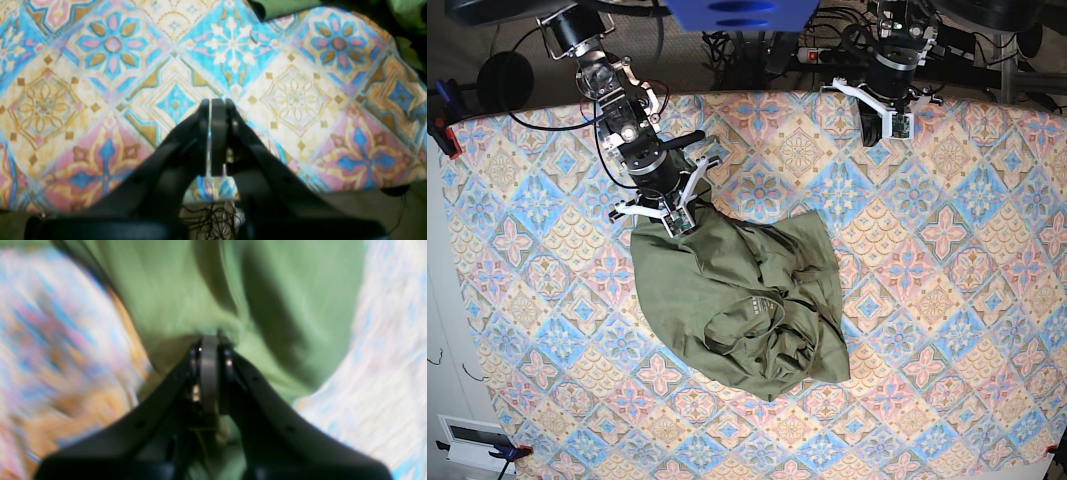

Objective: Layout the t-shirt on the table in an organized manner, then fold the t-shirt properly
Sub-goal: 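Grasp the t-shirt fabric with the right gripper and lift slightly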

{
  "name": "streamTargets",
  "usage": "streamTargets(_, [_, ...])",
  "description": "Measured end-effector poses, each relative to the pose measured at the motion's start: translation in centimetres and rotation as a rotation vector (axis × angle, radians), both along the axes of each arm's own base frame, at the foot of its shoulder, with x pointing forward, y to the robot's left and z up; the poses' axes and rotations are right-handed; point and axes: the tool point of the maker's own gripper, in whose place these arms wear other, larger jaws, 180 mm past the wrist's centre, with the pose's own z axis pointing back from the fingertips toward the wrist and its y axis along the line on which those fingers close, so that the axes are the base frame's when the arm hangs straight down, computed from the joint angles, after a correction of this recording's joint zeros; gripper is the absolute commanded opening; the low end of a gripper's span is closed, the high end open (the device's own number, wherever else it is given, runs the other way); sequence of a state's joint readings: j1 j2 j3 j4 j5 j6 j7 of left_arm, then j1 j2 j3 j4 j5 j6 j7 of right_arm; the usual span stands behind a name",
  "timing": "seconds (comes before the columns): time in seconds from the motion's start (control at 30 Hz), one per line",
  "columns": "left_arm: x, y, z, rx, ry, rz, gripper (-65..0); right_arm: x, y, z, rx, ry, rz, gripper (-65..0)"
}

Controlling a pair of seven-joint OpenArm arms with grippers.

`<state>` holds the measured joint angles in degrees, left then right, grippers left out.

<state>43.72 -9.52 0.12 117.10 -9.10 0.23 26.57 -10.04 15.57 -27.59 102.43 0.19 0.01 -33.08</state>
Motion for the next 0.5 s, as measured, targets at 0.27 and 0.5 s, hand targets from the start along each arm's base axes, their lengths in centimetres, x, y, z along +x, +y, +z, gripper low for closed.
streamTargets(0.27, [0.8, 0.0, 0.3, 0.0, -0.017, 0.0, -64.8, 0.0, -1.0, 1.9, -0.008, -0.009, -0.031, -64.4])
streamTargets(0.5, [1.7, 0.2, 0.7, 0.007, -0.042, 0.001, -64.8, 0.8, -3.4, 2.3, -0.019, -0.023, -0.097, -64.4])
